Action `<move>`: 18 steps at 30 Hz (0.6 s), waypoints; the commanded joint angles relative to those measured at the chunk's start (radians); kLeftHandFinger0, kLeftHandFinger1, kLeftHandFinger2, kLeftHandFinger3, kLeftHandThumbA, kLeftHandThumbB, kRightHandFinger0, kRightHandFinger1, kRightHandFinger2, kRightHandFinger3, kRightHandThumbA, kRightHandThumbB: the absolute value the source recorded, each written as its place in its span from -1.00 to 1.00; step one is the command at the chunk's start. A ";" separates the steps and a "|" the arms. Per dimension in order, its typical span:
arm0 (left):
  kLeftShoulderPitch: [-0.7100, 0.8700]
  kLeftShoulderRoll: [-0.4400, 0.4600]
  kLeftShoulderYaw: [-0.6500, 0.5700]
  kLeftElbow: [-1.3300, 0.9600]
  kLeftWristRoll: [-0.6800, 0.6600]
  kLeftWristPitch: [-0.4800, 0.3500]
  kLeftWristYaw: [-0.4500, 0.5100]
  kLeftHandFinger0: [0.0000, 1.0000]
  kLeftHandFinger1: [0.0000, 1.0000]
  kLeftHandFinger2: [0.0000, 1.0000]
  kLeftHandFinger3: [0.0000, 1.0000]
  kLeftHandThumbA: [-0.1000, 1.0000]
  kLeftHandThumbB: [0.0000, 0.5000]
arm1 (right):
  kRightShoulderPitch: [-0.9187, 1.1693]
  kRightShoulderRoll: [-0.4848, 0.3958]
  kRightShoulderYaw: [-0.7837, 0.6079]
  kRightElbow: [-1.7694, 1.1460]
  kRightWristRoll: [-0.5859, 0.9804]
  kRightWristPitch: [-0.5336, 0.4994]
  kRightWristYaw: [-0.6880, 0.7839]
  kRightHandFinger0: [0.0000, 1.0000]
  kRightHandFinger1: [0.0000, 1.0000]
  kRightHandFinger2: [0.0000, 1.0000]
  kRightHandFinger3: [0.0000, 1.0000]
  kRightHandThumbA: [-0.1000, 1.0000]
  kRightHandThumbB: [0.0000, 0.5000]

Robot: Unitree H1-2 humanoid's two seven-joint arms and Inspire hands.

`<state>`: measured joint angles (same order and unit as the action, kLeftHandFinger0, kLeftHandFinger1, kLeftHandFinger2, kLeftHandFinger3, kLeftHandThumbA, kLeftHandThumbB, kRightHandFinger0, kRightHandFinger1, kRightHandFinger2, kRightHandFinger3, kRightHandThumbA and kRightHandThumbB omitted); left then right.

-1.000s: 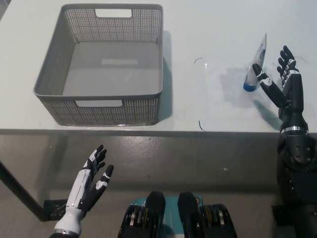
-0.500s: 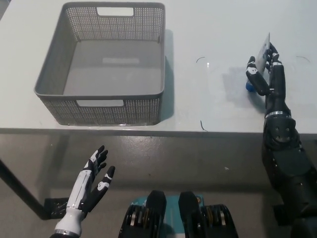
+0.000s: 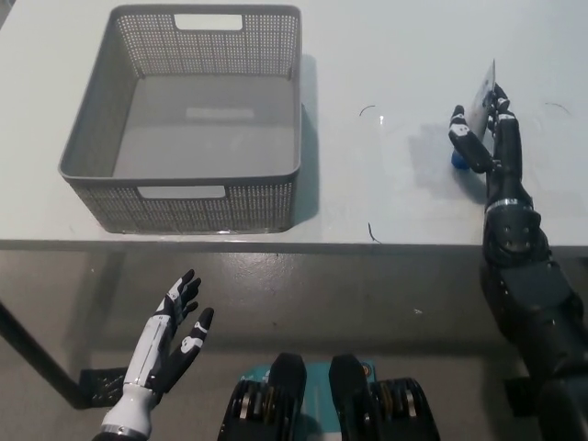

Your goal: Use the right hand to pick up a shampoo and place it into a container on the left side

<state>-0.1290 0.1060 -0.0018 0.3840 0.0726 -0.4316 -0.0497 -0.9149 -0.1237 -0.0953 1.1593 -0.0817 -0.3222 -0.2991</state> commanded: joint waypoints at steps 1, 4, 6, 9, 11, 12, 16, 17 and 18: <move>-0.026 0.013 -0.001 -0.025 -0.008 -0.022 -0.003 1.00 1.00 1.00 1.00 0.48 -0.99 | -0.101 -0.023 0.005 0.062 0.014 -0.034 0.010 1.00 1.00 1.00 1.00 0.10 0.53; -0.028 0.011 0.001 -0.022 -0.017 -0.025 -0.007 1.00 1.00 1.00 1.00 0.49 -1.00 | -0.121 -0.027 0.005 0.109 0.017 -0.034 0.014 1.00 1.00 1.00 1.00 0.07 0.55; -0.026 0.010 0.002 -0.028 -0.019 -0.018 -0.008 1.00 1.00 1.00 1.00 0.48 -1.00 | -0.130 -0.028 0.003 0.133 0.022 -0.036 0.015 1.00 1.00 1.00 1.00 0.06 0.58; -0.030 0.012 0.000 -0.015 -0.019 -0.034 -0.010 1.00 1.00 1.00 1.00 0.49 -1.00 | -0.141 -0.032 0.005 0.166 0.022 -0.034 0.017 1.00 1.00 1.00 1.00 0.06 0.57; -0.030 0.012 0.001 -0.011 -0.017 -0.037 -0.008 1.00 1.00 1.00 1.00 0.48 -1.00 | -0.147 -0.034 0.001 0.183 0.030 -0.029 0.026 1.00 1.00 1.00 1.00 0.03 0.57; -0.030 0.013 0.000 -0.012 -0.011 -0.036 -0.005 1.00 1.00 1.00 1.00 0.48 -1.00 | -0.149 -0.034 -0.003 0.188 0.036 -0.030 0.032 1.00 1.00 1.00 1.00 0.02 0.57; -0.028 0.011 -0.001 -0.021 -0.007 -0.036 -0.002 1.00 1.00 1.00 1.00 0.47 -1.00 | -0.165 -0.027 -0.076 0.217 0.110 -0.008 0.022 -0.53 -0.30 -0.07 0.13 -0.67 0.20; -0.028 0.011 -0.001 -0.020 -0.007 -0.036 -0.002 1.00 1.00 1.00 1.00 0.48 -1.00 | -0.167 -0.026 -0.081 0.219 0.112 -0.005 0.018 -0.52 -0.24 0.08 0.15 -0.68 0.24; -0.027 0.011 0.000 -0.024 -0.008 -0.033 -0.003 1.00 1.00 1.00 1.00 0.49 -0.98 | -0.170 -0.026 -0.075 0.224 0.098 0.000 -0.014 -0.96 -0.79 -0.46 -0.63 -0.98 -0.11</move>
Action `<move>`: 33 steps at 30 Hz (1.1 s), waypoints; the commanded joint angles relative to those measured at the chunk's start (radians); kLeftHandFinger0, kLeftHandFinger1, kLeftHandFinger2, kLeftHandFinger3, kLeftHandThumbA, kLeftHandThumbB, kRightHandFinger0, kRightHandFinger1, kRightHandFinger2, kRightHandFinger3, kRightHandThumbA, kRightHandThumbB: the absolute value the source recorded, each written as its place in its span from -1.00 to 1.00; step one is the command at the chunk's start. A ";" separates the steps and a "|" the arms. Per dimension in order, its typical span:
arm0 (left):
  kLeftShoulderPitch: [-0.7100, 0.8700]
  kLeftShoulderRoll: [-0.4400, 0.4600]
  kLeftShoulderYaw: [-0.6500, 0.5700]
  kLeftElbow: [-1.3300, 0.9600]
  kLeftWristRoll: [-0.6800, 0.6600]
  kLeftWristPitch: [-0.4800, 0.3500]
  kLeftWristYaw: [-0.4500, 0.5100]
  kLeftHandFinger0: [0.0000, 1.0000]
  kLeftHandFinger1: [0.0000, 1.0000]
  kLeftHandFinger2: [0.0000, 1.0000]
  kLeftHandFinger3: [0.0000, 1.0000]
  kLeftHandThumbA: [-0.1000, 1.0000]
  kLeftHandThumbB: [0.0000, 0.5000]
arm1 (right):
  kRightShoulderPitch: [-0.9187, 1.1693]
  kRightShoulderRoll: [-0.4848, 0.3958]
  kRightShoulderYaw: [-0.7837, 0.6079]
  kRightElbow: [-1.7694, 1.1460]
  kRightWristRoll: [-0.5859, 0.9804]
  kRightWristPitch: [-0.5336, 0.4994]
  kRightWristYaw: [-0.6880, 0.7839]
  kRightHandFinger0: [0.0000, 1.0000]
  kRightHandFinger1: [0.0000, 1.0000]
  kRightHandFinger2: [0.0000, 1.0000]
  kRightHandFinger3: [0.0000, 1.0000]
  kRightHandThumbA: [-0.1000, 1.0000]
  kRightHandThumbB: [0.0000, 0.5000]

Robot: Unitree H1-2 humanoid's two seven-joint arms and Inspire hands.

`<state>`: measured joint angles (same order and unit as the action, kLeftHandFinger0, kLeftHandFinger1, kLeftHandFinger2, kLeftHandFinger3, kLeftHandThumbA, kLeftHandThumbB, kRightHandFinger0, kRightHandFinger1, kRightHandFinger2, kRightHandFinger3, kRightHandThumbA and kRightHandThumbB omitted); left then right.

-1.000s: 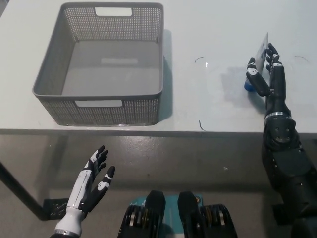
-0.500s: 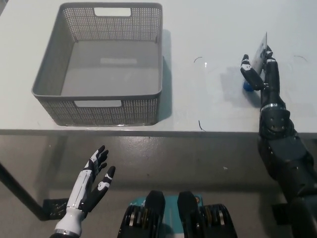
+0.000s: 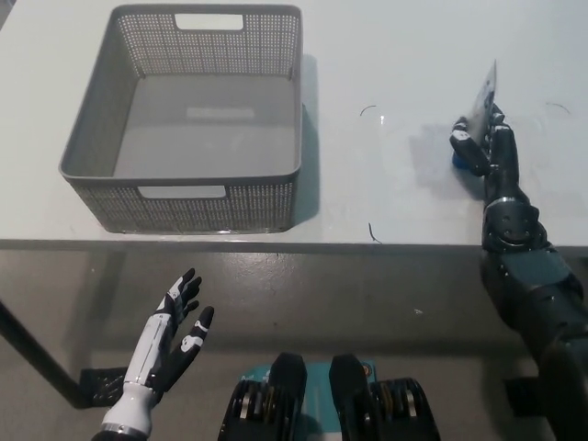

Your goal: Use the right hand to pick up a shampoo and place it into a container on the left side

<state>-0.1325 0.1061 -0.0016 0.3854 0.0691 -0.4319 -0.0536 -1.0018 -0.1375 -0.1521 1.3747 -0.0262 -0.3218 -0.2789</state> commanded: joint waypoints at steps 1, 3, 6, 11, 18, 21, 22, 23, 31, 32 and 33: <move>-0.023 0.013 0.000 -0.025 -0.006 -0.033 0.000 1.00 1.00 1.00 1.00 0.49 -0.98 | -0.084 -0.012 -0.012 0.013 0.030 0.001 -0.057 -1.00 -0.92 -0.37 -0.59 -1.00 -0.34; -0.042 0.028 0.011 -0.013 -0.015 -0.036 -0.001 1.00 1.00 1.00 1.00 0.50 -0.98 | -0.102 -0.002 -0.012 0.020 0.036 -0.010 -0.047 -1.00 -0.86 -0.05 -0.21 -1.00 -0.45; -0.059 0.034 0.012 -0.004 -0.017 -0.038 -0.005 1.00 1.00 1.00 1.00 0.53 -1.00 | -0.105 -0.005 -0.010 0.022 0.042 -0.030 -0.031 -1.00 -0.68 0.22 0.08 -1.00 -0.44; -0.050 0.030 0.010 -0.009 -0.017 -0.034 -0.003 1.00 1.00 1.00 1.00 0.55 -1.00 | -0.101 -0.006 -0.023 0.017 0.056 -0.036 -0.039 -1.00 -0.54 0.30 0.21 -1.00 -0.46; -0.050 0.034 0.004 -0.003 -0.006 -0.038 -0.002 1.00 1.00 1.00 1.00 0.56 -1.00 | -0.105 0.001 -0.032 -0.006 0.075 -0.074 -0.035 -1.00 -0.57 0.25 0.25 -1.00 -0.39; -0.052 0.030 0.006 -0.003 -0.011 -0.038 0.000 1.00 1.00 1.00 1.00 0.50 -1.00 | -0.118 0.015 -0.006 -0.040 0.045 -0.093 -0.066 -1.00 -0.85 -0.06 0.15 -1.00 -0.37; -0.052 0.031 0.005 -0.004 -0.008 -0.038 0.000 1.00 1.00 1.00 1.00 0.50 -1.00 | -0.122 0.023 0.002 -0.060 0.036 -0.105 -0.075 -1.00 -0.85 -0.05 0.18 -1.00 -0.38; -0.051 0.032 0.005 -0.004 -0.007 -0.038 0.000 1.00 1.00 1.00 1.00 0.50 -1.00 | -0.123 0.026 0.005 -0.067 0.035 -0.109 -0.077 -1.00 -0.85 -0.04 0.19 -1.00 -0.38; -0.056 0.034 0.003 0.004 -0.014 -0.038 -0.008 1.00 1.00 1.00 1.00 0.44 -1.00 | -0.121 0.079 0.073 -0.317 -0.013 -0.102 -0.081 -1.00 -0.48 0.28 0.36 -1.00 -0.45; -0.056 0.035 0.002 0.006 -0.012 -0.038 -0.008 1.00 1.00 0.99 1.00 0.44 -1.00 | -0.119 0.095 0.068 -0.371 0.013 -0.098 -0.044 -1.00 -0.48 0.26 0.33 -1.00 -0.49; -0.055 0.035 0.002 0.006 -0.013 -0.038 -0.010 1.00 1.00 0.99 1.00 0.43 -1.00 | -0.118 0.100 0.067 -0.391 0.022 -0.092 -0.033 -1.00 -0.48 0.24 0.30 -1.00 -0.48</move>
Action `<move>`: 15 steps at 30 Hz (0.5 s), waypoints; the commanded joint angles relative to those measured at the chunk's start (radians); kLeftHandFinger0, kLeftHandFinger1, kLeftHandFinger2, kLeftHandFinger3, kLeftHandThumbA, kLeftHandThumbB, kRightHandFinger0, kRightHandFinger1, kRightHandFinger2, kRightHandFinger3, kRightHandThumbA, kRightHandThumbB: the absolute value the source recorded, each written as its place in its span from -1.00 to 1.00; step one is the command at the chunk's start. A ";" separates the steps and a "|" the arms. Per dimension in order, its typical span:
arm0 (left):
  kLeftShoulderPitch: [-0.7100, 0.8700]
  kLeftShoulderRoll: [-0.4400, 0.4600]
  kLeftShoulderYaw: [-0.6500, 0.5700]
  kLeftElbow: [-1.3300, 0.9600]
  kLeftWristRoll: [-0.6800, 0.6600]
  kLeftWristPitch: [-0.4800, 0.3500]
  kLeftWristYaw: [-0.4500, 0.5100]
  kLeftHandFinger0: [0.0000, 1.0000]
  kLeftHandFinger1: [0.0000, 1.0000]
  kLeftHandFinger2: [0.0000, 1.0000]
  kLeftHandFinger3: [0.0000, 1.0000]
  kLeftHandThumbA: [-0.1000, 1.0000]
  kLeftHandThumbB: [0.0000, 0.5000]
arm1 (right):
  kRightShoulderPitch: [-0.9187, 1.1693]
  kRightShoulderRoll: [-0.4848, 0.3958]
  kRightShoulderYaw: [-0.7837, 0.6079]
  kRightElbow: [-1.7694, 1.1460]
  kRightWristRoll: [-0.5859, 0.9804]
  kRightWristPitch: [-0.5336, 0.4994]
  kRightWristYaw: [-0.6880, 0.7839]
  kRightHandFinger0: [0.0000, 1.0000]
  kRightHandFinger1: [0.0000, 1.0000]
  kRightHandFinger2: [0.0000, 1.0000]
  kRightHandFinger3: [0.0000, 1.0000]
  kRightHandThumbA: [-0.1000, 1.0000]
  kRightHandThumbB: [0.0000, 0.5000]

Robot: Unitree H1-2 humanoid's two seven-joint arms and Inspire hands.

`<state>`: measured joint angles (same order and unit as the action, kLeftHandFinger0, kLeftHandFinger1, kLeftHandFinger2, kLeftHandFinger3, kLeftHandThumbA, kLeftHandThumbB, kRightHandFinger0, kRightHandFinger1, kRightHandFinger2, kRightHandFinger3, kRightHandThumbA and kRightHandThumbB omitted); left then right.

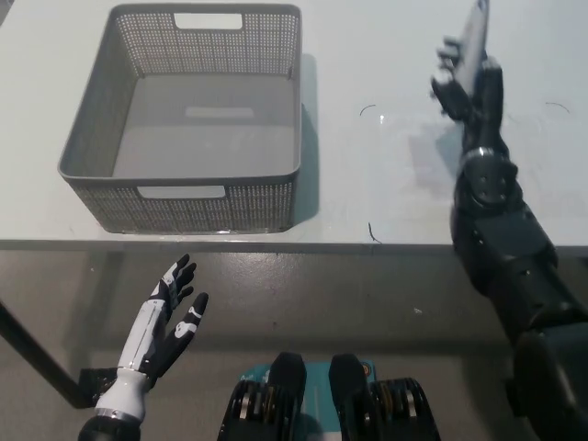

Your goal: Use the right hand to pick up a shampoo and place it into a container on the left side

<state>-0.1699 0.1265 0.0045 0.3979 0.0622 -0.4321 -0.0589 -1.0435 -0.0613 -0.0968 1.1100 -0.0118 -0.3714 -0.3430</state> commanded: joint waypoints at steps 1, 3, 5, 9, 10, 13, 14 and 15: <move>-0.017 0.015 -0.004 -0.009 -0.007 -0.035 -0.007 1.00 1.00 1.00 1.00 0.42 -1.00 | -0.073 0.029 0.013 -0.150 0.008 -0.035 0.037 -1.00 -0.48 0.21 0.27 -1.00 -0.47; -0.017 0.015 -0.005 -0.012 -0.005 -0.031 -0.008 1.00 1.00 0.99 1.00 0.41 -1.00 | -0.075 0.041 0.022 -0.194 0.000 -0.017 0.042 -1.00 -0.51 0.15 0.23 -1.00 -0.48; -0.018 0.015 -0.006 -0.009 0.002 -0.035 -0.005 1.00 1.00 0.97 1.00 0.40 -1.00 | -0.083 0.058 0.036 -0.225 -0.008 -0.007 0.054 -1.00 -0.54 0.12 0.22 -1.00 -0.50; -0.016 0.014 -0.011 -0.007 0.001 -0.038 -0.009 1.00 1.00 0.94 1.00 0.36 -1.00 | -0.113 0.096 0.066 -0.228 -0.031 -0.004 0.054 -1.00 -0.66 -0.08 -0.25 -1.00 -0.50; -0.017 0.015 -0.011 -0.006 0.001 -0.038 -0.008 1.00 1.00 0.93 1.00 0.35 -1.00 | -0.114 0.097 0.068 -0.228 -0.029 -0.005 0.055 -1.00 -0.66 -0.09 -0.26 -1.00 -0.52; -0.019 0.013 -0.012 -0.007 -0.009 -0.037 -0.014 1.00 1.00 0.91 1.00 0.31 -1.00 | -0.138 0.137 0.078 -0.218 -0.016 -0.008 0.060 -1.00 -0.57 -0.03 -0.31 -0.97 -0.51; -0.021 0.014 -0.013 -0.006 -0.010 -0.037 -0.017 1.00 1.00 0.91 1.00 0.30 -1.00 | -0.149 0.153 0.082 -0.209 -0.013 -0.005 0.064 -0.99 -0.55 0.00 -0.29 -0.96 -0.49; -0.025 0.014 -0.014 -0.003 -0.019 -0.038 -0.024 1.00 1.00 0.93 1.00 0.27 -1.00 | -0.159 0.164 0.088 -0.202 -0.018 0.004 0.064 -1.00 -0.55 -0.01 -0.29 -0.95 -0.50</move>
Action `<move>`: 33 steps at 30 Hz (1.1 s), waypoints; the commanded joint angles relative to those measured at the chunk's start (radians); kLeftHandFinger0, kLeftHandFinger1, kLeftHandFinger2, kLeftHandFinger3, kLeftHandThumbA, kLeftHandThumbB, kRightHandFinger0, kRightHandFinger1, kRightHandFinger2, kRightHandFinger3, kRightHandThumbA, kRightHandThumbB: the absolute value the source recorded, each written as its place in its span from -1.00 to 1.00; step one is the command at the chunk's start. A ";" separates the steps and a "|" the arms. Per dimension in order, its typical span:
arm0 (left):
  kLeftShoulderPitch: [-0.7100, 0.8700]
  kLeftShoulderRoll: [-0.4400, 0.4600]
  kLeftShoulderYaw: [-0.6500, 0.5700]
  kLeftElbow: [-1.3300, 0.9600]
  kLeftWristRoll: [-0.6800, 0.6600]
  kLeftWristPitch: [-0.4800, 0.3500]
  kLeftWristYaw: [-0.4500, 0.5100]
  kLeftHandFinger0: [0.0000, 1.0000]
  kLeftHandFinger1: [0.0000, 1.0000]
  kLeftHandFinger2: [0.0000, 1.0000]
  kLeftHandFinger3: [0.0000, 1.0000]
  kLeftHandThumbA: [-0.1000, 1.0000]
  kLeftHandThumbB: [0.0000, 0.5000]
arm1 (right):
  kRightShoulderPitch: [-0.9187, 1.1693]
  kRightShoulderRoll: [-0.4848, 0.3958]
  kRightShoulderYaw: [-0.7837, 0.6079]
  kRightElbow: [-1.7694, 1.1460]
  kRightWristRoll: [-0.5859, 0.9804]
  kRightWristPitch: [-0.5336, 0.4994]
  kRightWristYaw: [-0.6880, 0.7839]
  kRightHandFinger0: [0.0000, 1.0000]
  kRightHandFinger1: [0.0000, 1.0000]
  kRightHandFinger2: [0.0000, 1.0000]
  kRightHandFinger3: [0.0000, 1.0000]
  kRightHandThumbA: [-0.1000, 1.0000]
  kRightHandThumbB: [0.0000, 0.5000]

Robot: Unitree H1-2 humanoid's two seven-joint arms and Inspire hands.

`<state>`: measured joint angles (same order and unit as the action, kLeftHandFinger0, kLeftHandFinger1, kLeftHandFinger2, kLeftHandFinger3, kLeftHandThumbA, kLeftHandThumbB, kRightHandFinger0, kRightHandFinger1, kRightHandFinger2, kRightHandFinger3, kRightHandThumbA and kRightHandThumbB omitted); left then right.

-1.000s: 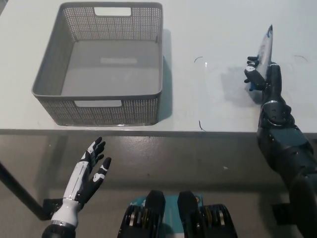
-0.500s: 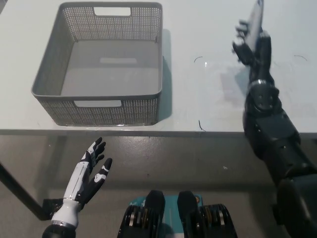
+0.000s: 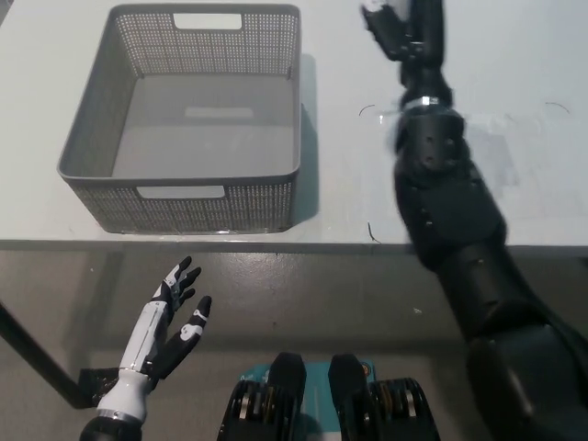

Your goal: Use the right hand to pick up a shampoo and place it into a container on the left side

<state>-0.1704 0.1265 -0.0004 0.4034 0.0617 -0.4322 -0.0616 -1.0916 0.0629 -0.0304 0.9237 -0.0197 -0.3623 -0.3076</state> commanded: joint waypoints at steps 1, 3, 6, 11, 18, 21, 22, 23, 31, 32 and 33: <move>-0.027 0.015 -0.011 -0.006 -0.014 -0.038 -0.020 1.00 1.00 0.93 1.00 0.26 -1.00 | -0.122 0.053 0.033 0.000 -0.026 0.000 0.019 -0.99 -0.52 0.01 -0.27 -0.97 -0.47; -0.030 0.018 -0.014 -0.002 -0.007 -0.038 -0.019 1.00 1.00 0.93 1.00 0.27 -1.00 | -0.135 0.069 0.041 0.034 -0.033 -0.026 0.008 -1.00 -0.48 0.02 -0.30 -1.00 -0.44; -0.027 0.016 -0.013 -0.014 -0.014 -0.019 -0.026 1.00 1.00 0.92 1.00 0.27 -0.96 | -0.159 0.111 0.052 0.111 -0.029 -0.048 0.014 -0.99 -0.39 0.10 -0.48 -0.92 -0.54; -0.038 0.018 -0.012 -0.011 -0.023 -0.018 -0.038 1.00 1.00 0.90 1.00 0.25 -0.95 | -0.186 0.152 0.065 0.203 -0.030 -0.063 0.016 -0.96 -0.30 0.26 0.08 -0.70 -0.73; -0.038 0.024 -0.019 -0.013 -0.005 -0.029 -0.043 1.00 1.00 0.96 1.00 0.39 -0.98 | -0.200 0.193 0.087 0.284 -0.046 -0.071 0.006 -1.00 -0.50 0.08 -0.06 -0.73 -0.72; -0.036 0.023 -0.023 -0.012 -0.003 -0.031 -0.043 1.00 1.00 0.96 1.00 0.50 -1.00 | -0.188 0.204 0.099 0.303 -0.052 -0.075 0.011 -1.00 -0.50 0.10 -0.05 -0.82 -0.72; -0.035 0.023 -0.023 -0.012 -0.004 -0.031 -0.044 1.00 1.00 0.96 1.00 0.50 -1.00 | -0.182 0.205 0.098 0.313 -0.049 -0.082 0.017 -1.00 -0.48 0.12 -0.05 -0.84 -0.69; -0.035 0.023 -0.024 -0.010 -0.002 -0.032 -0.044 1.00 1.00 0.96 1.00 0.51 -1.00 | -0.180 0.205 0.100 0.317 -0.052 -0.082 0.015 -1.00 -0.48 0.12 -0.06 -0.86 -0.70; -0.042 0.029 -0.031 -0.008 -0.015 -0.038 -0.058 1.00 1.00 1.00 1.00 0.52 -1.00 | -0.175 0.197 0.098 0.361 -0.050 -0.095 0.014 -0.96 -0.42 0.20 0.17 -0.83 -0.71; -0.043 0.030 -0.031 -0.008 -0.022 -0.038 -0.062 1.00 1.00 0.98 1.00 0.48 -1.00 | -0.173 0.192 0.096 0.364 -0.046 -0.101 0.024 -0.63 -0.22 0.26 0.25 -0.54 -0.64; -0.044 0.030 -0.031 -0.007 -0.024 -0.038 -0.063 1.00 1.00 0.98 1.00 0.48 -1.00 | -0.171 0.188 0.093 0.364 -0.041 -0.105 0.035 -0.28 0.13 0.63 0.61 -0.43 -0.46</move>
<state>-0.1909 0.1382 -0.0271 0.4098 0.0603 -0.4322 -0.1014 -1.2058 0.2509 0.0626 1.2918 -0.0588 -0.3827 -0.2993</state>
